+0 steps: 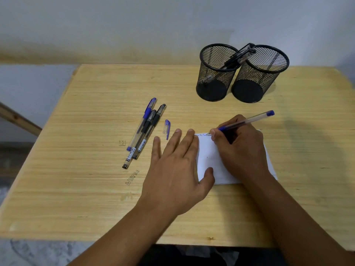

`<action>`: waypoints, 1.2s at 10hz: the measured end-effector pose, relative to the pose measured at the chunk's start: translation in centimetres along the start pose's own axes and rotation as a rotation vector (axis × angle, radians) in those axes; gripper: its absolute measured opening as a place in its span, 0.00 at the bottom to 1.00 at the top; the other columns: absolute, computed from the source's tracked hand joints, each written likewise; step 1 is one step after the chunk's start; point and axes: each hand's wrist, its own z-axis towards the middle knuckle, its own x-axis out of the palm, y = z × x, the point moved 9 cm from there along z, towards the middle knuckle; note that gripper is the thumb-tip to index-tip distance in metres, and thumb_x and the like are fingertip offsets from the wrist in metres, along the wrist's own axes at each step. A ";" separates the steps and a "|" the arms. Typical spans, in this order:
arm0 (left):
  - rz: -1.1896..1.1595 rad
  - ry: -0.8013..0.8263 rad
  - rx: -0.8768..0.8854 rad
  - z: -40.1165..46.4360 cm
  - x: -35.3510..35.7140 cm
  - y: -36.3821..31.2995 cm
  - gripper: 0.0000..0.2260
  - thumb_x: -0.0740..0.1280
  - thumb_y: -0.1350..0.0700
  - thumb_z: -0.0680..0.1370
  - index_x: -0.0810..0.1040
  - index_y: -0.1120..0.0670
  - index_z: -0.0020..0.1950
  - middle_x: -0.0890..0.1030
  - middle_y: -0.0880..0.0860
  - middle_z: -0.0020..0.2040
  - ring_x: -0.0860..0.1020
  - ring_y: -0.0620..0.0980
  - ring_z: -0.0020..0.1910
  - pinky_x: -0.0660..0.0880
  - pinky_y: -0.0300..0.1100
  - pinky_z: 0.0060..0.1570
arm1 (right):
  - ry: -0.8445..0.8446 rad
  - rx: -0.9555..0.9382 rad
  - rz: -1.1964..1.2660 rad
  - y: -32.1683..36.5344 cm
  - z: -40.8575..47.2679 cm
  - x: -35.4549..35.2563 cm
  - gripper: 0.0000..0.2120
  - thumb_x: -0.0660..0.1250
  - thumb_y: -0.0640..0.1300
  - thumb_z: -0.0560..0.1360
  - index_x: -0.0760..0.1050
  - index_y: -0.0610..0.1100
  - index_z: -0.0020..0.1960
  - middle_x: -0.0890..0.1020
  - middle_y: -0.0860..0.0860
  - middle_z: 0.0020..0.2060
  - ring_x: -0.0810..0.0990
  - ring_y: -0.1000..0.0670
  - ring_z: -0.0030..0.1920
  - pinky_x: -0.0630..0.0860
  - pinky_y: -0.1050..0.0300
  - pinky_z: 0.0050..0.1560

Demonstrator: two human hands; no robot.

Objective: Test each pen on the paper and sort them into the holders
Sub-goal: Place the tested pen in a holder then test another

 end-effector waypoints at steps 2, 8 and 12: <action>-0.001 0.002 0.001 0.0 0.0 0.0 0.34 0.52 0.36 0.76 0.59 0.51 0.78 0.57 0.48 0.80 0.49 0.48 0.79 0.46 0.61 0.75 | -0.010 0.011 0.004 -0.1 -0.1 -0.1 0.05 0.71 0.46 0.75 0.75 0.46 0.46 0.76 0.63 0.34 0.77 0.66 0.35 0.68 0.80 0.39; -0.001 -0.003 0.005 0.0 0.1 0.1 0.34 0.53 0.36 0.76 0.59 0.52 0.78 0.57 0.48 0.80 0.49 0.49 0.79 0.46 0.61 0.75 | -0.027 0.047 0.078 -0.3 -0.1 -0.6 0.05 0.71 0.45 0.74 0.76 0.46 0.45 0.80 0.60 0.35 0.80 0.61 0.38 0.69 0.79 0.39; 0.006 -0.001 -0.012 -0.4 0.0 0.0 0.35 0.52 0.35 0.77 0.55 0.51 0.79 0.53 0.47 0.81 0.45 0.47 0.79 0.41 0.57 0.76 | -0.158 0.164 0.215 -1.4 0.1 -2.6 0.04 0.70 0.44 0.76 0.78 0.44 0.48 0.84 0.49 0.40 0.82 0.52 0.42 0.70 0.71 0.41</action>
